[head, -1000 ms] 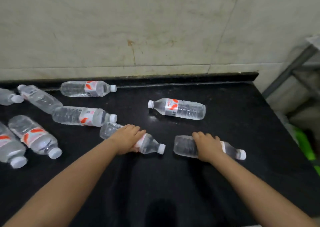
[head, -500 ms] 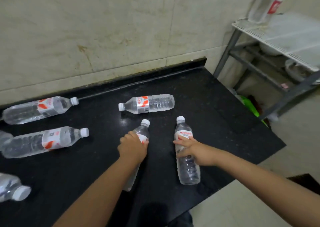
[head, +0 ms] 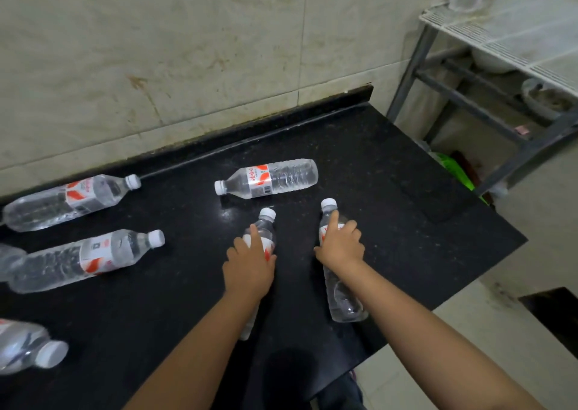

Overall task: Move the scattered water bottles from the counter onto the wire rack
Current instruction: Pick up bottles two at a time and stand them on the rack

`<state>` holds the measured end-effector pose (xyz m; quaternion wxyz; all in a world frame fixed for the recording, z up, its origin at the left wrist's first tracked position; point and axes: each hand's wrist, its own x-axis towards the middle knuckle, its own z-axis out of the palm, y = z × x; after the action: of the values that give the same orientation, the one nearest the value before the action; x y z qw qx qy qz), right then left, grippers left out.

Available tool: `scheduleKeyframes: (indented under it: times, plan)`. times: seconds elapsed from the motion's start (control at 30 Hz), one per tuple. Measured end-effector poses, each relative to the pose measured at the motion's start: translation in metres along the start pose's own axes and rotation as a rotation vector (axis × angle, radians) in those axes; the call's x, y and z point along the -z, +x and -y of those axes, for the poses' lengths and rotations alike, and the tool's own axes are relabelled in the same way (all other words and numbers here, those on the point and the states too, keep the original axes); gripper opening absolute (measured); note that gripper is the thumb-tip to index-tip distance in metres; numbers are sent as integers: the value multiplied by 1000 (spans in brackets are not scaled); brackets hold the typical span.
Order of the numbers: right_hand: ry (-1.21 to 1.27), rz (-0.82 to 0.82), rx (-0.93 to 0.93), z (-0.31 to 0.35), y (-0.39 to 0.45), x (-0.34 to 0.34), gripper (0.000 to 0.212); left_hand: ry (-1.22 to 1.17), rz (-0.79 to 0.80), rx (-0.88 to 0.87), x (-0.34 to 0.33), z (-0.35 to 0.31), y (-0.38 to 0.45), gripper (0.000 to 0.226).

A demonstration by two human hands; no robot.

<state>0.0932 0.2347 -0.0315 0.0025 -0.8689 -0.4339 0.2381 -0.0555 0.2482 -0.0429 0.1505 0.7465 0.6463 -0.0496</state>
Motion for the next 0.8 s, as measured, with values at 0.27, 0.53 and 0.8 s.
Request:
scheduleKeyframes:
  times: [0.27, 0.53, 0.8]
  plan:
    - [66, 32, 121, -27, -9, 11, 82, 25, 38, 25, 8, -10, -4, 68]
    - [277, -170, 332, -104, -14, 78, 83, -113, -125, -155, 54, -109, -21, 67]
    - [357, -473, 577, -220, 6, 220, 79, -189, -481, -291, 109, -288, -44, 69]
